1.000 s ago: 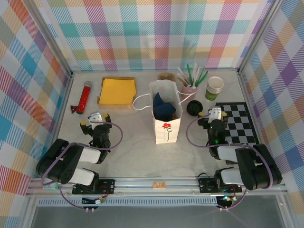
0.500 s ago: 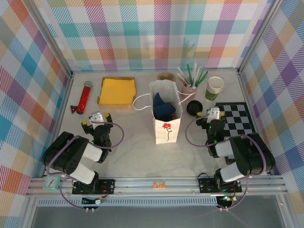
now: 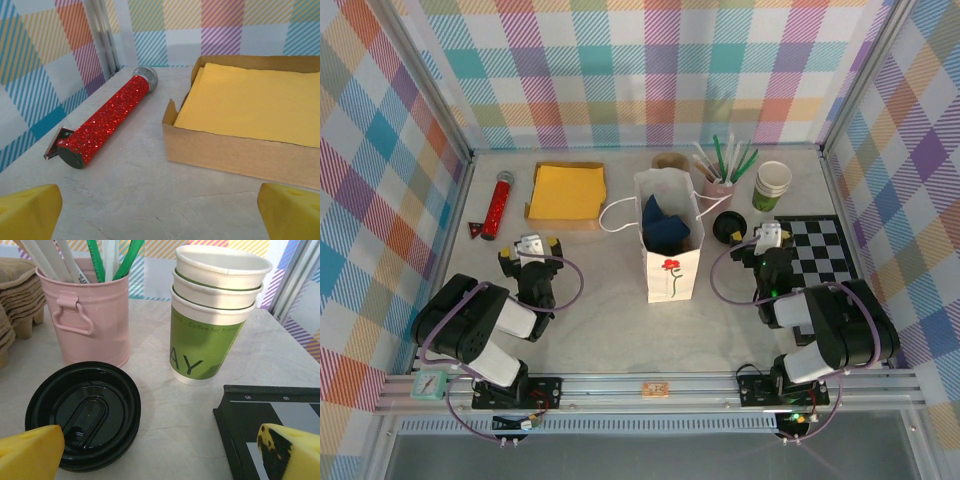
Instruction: Pack the takeout coffee
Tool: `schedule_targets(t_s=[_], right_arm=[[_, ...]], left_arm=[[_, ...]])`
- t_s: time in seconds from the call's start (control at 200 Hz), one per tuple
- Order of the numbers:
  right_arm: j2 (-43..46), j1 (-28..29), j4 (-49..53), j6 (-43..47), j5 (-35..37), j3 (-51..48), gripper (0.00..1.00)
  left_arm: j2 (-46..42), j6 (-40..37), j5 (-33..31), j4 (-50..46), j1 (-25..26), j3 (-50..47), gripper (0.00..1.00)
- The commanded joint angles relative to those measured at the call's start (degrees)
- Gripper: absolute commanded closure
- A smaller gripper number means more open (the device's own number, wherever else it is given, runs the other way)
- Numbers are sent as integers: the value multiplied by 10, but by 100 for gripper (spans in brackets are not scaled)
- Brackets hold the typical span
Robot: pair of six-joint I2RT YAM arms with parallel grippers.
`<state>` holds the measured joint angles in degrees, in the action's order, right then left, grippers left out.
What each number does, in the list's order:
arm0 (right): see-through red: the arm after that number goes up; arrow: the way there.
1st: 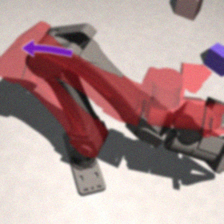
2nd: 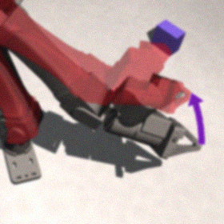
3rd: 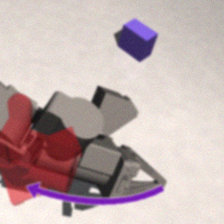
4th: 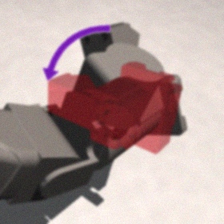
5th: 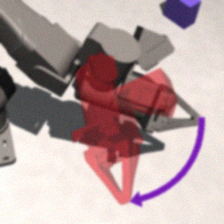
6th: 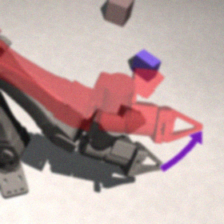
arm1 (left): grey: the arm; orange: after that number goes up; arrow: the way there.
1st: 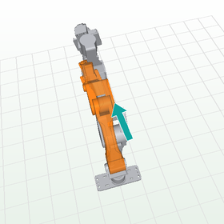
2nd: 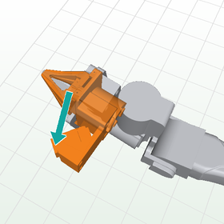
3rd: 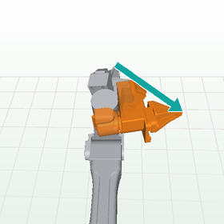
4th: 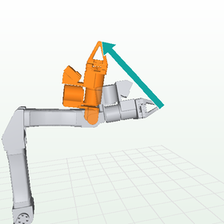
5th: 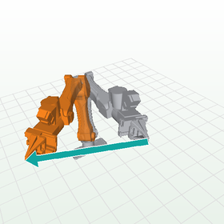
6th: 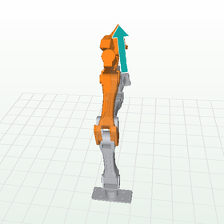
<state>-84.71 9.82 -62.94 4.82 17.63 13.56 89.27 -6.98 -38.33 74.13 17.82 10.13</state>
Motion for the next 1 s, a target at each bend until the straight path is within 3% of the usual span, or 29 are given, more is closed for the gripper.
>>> schedule_targets(t_s=[0.0,0.23,0.295,0.57,0.835,0.995], right_arm=[[1,-10,11,-5,-40,14,1],[-51,-26,-51,-7,-65,11,1],[-26,-32,33,-22,-74,32,1],[-31,-42,71,-30,-83,57,1],[-32,-48,88,-34,-90,66,1],[-32,-49,88,-34,-91,65,1]], left_arm=[[7,-11,28,24,-6,9,0],[12,-25,62,12,-6,17,0],[11,-25,64,10,-6,17,0],[12,-29,88,4,-8,19,0],[-23,16,183,-194,-65,94,0],[-23,23,206,-201,-76,96,0]])
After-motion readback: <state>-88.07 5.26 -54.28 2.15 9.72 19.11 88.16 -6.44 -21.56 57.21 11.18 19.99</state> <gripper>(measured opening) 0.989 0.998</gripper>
